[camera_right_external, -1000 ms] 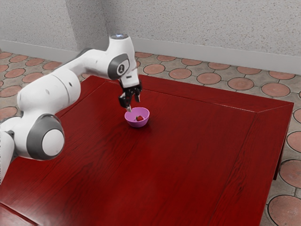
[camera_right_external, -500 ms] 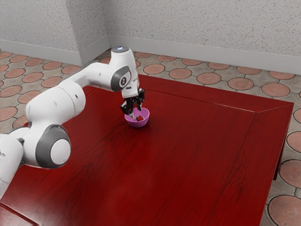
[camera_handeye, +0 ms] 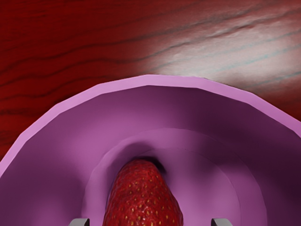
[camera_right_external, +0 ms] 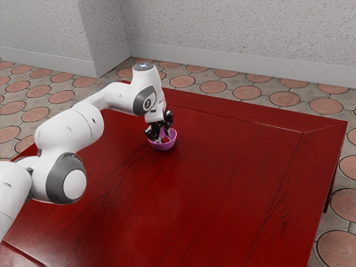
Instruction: Take strawberry from the bowl
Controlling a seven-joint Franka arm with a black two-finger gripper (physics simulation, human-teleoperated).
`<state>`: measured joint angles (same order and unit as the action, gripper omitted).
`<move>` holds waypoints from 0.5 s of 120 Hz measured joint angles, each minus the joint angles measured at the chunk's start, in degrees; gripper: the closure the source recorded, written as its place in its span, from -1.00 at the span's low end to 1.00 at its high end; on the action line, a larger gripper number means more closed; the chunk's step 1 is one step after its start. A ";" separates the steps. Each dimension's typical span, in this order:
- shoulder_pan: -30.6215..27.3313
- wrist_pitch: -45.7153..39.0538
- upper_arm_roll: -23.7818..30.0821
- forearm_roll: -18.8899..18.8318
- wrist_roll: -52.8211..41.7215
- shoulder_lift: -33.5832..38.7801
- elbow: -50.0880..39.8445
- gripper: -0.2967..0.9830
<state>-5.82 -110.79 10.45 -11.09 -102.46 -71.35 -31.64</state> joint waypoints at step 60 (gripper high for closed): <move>-0.09 -1.40 0.66 0.39 -0.14 1.37 -3.51 0.49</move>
<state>-5.92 -112.19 11.11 -10.70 -102.60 -69.98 -35.15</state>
